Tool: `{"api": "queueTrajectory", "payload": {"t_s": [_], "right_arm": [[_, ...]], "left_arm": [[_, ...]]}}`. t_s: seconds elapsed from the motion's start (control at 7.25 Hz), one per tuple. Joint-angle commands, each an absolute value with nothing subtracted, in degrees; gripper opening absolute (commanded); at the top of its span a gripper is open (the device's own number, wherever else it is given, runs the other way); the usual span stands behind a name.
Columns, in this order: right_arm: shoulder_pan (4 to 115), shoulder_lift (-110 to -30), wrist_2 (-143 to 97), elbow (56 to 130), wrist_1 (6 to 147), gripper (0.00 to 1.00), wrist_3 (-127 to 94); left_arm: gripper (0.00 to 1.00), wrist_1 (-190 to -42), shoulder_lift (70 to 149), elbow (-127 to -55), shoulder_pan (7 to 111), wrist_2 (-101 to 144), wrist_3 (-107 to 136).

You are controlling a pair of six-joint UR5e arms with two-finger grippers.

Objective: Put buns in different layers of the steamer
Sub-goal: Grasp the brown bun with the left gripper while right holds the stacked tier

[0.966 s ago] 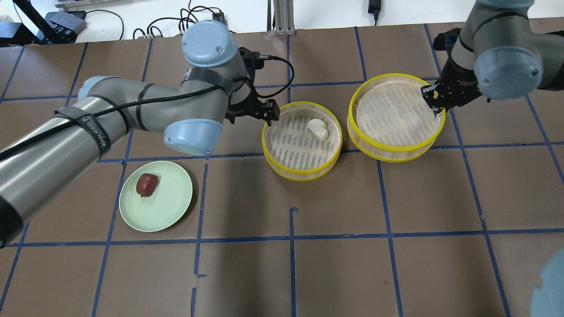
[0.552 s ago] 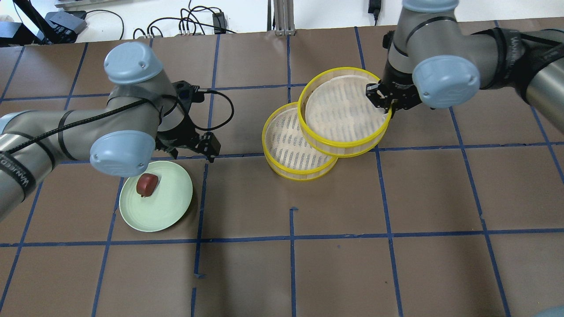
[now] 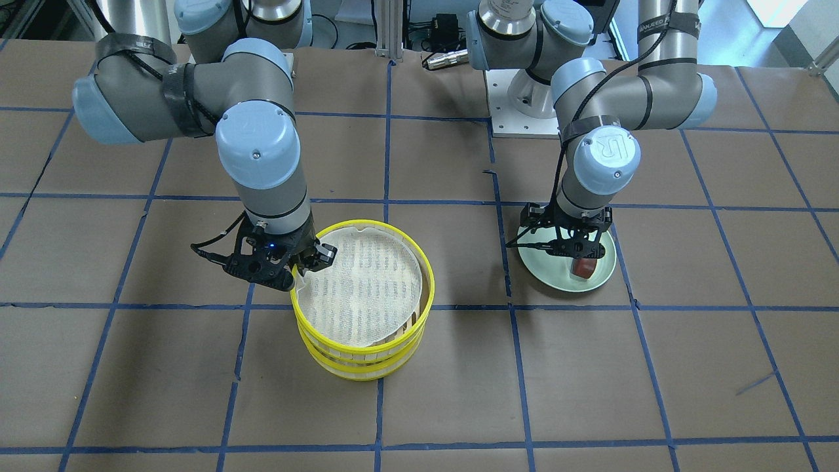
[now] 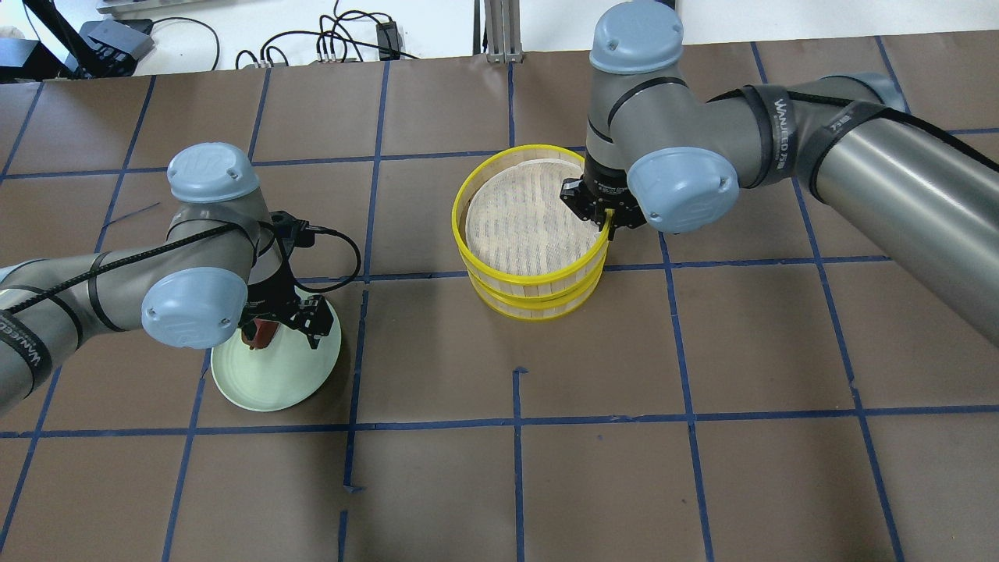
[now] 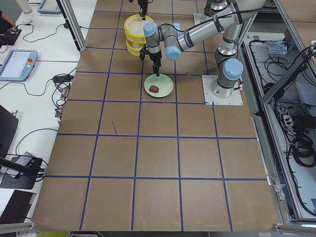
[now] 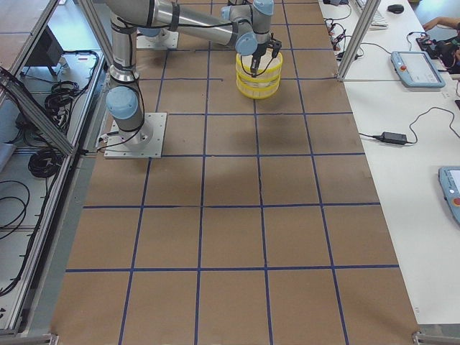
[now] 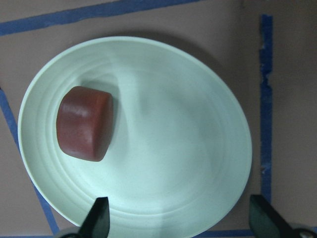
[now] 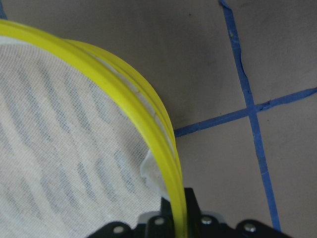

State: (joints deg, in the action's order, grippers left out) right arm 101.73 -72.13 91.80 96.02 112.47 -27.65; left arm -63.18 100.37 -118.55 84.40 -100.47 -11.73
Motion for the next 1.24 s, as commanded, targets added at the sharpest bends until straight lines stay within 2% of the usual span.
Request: {"api": "queueTrajectory", "payload": {"t_s": [0.0, 0.41, 0.55, 0.69, 0.97, 1.1], "right_arm": [[100.9, -71.6, 91.6, 96.4, 113.4, 0.11, -27.1], [100.9, -70.3, 90.6, 97.3, 114.9, 0.12, -28.3], [100.9, -70.1, 90.7, 97.3, 114.9, 0.12, -28.3], [100.9, -70.1, 90.7, 97.4, 114.9, 0.13, -28.3], [100.9, -70.2, 91.0, 97.4, 114.9, 0.18, -28.0], [100.9, -70.2, 91.6, 97.4, 115.0, 0.53, -28.4]], "left_arm": [[0.98, -56.7, 105.3, -117.3, 84.1, -105.1, -12.7], [0.98, -56.6, 107.8, -115.5, 82.6, -105.4, -17.0], [0.94, -56.6, 108.4, -115.1, 82.5, -105.6, -17.2], [0.81, -56.6, 108.4, -115.7, 82.5, -108.3, -17.4], [0.07, -57.3, 107.3, -115.9, 82.5, -108.9, -16.7], [0.00, -57.2, 107.0, -115.8, 82.4, -108.0, -17.1]]}}
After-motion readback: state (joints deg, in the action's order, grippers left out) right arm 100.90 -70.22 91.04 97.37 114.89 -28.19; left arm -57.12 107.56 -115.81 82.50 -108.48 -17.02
